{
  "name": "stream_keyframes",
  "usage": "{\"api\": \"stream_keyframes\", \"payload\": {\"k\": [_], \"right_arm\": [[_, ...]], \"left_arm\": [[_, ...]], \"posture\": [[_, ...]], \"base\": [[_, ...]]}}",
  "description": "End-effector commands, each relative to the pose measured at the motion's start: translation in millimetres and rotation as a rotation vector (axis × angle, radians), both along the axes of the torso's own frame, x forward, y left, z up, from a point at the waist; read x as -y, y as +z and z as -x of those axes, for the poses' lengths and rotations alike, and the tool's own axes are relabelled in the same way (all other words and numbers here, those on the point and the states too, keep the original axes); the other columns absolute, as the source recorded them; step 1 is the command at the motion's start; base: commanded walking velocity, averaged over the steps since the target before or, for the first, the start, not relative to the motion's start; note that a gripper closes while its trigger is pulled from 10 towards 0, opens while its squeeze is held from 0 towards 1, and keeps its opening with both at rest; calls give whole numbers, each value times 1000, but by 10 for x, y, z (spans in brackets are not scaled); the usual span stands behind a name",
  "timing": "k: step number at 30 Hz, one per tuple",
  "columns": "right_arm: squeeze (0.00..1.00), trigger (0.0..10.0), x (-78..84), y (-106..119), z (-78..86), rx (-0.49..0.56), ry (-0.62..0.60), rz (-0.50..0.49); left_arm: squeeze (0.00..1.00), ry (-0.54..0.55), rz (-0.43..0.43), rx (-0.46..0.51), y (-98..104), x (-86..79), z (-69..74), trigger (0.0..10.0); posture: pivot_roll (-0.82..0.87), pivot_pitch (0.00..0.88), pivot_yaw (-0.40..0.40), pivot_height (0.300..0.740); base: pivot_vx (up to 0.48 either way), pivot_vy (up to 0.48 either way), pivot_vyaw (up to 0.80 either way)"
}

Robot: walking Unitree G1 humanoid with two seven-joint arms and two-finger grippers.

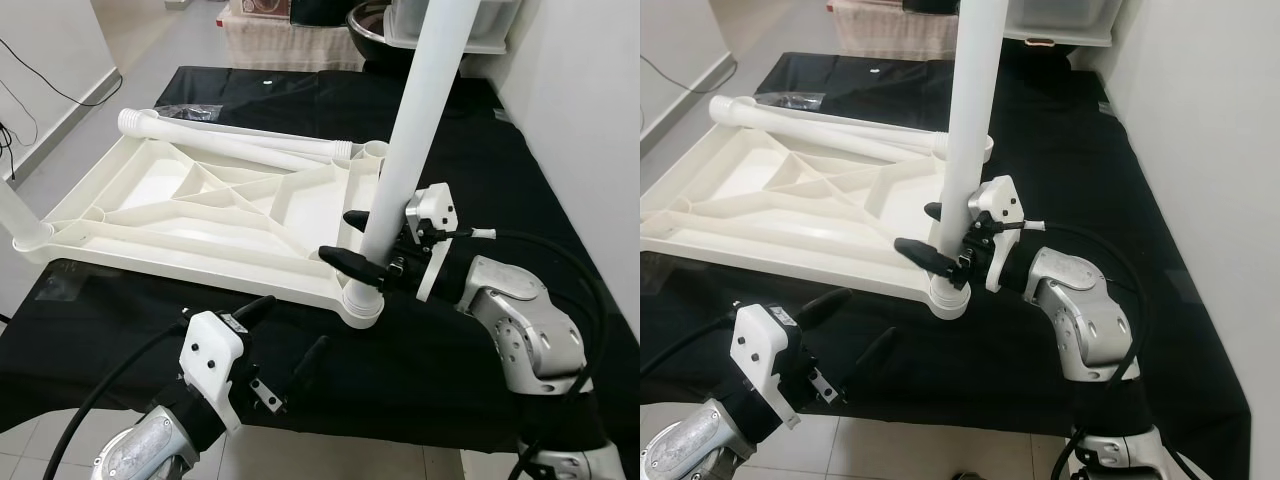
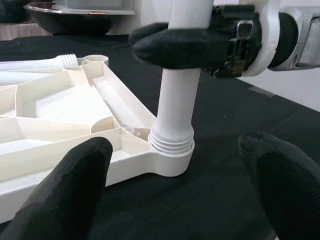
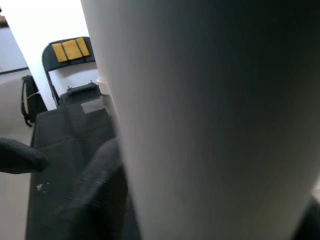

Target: Building children table

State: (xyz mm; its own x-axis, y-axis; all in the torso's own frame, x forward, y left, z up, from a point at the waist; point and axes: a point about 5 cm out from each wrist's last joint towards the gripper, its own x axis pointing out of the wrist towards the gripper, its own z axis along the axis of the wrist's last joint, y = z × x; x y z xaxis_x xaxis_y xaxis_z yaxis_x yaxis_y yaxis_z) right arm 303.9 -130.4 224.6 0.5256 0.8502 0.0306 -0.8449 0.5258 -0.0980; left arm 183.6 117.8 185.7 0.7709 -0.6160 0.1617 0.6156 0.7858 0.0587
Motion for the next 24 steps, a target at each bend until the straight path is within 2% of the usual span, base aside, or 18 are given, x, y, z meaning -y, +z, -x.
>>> {"api": "stream_keyframes", "payload": {"k": [1, 6, 12, 13, 14, 15, 16, 17, 18, 19, 24], "right_arm": [[0, 0, -38, -139, 5, -48, 2, 31], [0, 0, 31, -294, 102, -111, -57, 4], [0, 0, 50, -349, 150, -131, -91, -15], [0, 0, 60, -386, 187, -148, -134, -40], [0, 0, 260, -449, 99, -102, -533, 21], [0, 0, 260, -449, 99, -102, -533, 21], [0, 0, 412, -518, 172, -96, -791, 60], [0, 0, 519, -555, 242, -90, -959, 90], [0, 0, 519, -555, 242, -90, -959, 90], [0, 0, 557, -585, 331, -84, -1045, 119], [0, 0, 507, -603, 410, -58, -1028, 146]], "left_arm": [[0, 4, -3, -23, -26, -15, 10, 10000], [0, 2, -1, -25, -30, -13, 7, 10000], [0, 0, -1, -25, -32, -12, 6, 10000], [0, 0, -1, -25, -34, -14, 4, 10000], [0, -2, -1, -26, -37, -16, 2, 10000], [0, -2, -1, -26, -37, -16, 2, 10000], [0, -5, 0, -27, -39, -12, 1, 10000], [0, -7, 0, -28, -39, -9, 0, 10000], [0, -7, 0, -28, -39, -9, 0, 10000], [0, -9, 1, -28, -41, -7, -2, 10000], [0, -11, 1, -28, -43, -11, -9, 10000]], "posture": [[116, 194, -60, 740], [107, 192, -57, 740], [99, 192, -56, 740], [95, 190, -56, 740], [89, 190, -52, 740], [89, 190, -52, 740], [87, 190, -55, 740], [92, 190, -54, 740], [92, 190, -54, 740], [85, 186, -50, 740], [89, 182, -53, 740]], "base": [[0, 0, 0], [0, 0, 0], [0, 0, 0], [0, 0, 0], [0, 0, 0], [0, 0, 0], [0, 0, 0], [0, 0, 0], [0, 0, 0], [0, 0, 0], [0, 0, 0]]}}
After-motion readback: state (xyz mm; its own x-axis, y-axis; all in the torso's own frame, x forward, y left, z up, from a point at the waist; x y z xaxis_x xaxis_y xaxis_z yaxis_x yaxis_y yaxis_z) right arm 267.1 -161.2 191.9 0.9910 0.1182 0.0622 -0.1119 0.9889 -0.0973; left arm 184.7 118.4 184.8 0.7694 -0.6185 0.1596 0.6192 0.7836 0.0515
